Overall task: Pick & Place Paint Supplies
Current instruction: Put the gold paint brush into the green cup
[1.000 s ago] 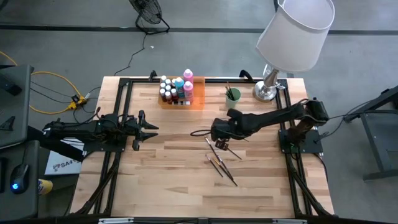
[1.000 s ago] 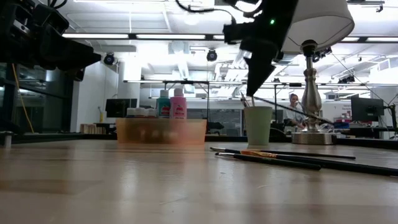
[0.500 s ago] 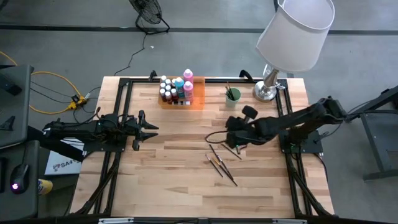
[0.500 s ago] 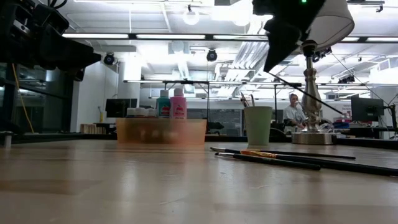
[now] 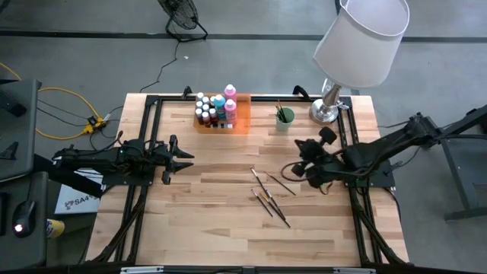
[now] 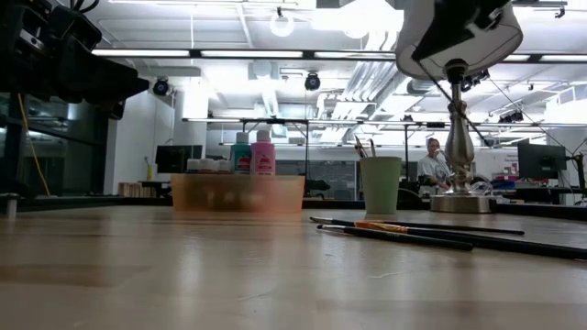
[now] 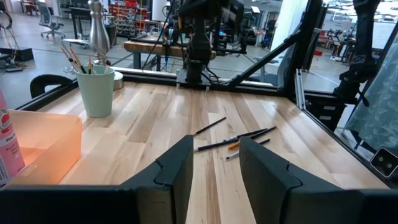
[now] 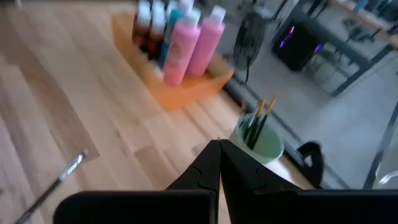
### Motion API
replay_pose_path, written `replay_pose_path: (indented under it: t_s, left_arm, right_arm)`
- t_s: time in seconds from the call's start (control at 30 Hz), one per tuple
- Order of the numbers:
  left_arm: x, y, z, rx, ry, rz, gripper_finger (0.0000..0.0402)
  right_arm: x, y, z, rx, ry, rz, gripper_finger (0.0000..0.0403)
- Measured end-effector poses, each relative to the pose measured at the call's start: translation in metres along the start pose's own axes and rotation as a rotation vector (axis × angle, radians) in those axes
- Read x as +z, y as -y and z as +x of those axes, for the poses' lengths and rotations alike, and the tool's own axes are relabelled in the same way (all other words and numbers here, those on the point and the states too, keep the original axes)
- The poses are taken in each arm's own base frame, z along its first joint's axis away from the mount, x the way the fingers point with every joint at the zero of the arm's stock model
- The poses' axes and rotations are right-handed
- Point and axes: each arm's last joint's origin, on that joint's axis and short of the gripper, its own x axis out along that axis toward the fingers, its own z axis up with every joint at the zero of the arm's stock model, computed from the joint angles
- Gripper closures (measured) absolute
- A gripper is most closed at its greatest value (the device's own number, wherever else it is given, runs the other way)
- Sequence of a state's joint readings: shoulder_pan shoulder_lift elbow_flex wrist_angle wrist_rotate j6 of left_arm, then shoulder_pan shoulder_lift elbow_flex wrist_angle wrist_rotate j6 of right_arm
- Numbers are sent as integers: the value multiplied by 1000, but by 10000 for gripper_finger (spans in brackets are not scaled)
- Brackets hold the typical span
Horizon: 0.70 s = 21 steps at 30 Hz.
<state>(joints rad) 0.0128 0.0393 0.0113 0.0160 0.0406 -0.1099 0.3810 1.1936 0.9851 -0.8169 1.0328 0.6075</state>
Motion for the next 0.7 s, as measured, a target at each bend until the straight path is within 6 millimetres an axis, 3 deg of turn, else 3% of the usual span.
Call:
replay_pose_path:
  t_s: [0.2,0.5,0.7]
  left_arm:
    - [0,0,0,0,0,0,275]
    - [0,0,0,0,0,0,275]
    - [0,0,0,0,0,0,275]
  right_arm:
    - [-4,17,-16,-58,114,28,400]
    - [-26,37,-32,-153,306,113,399]
    - [-24,53,-35,-177,328,184,399]
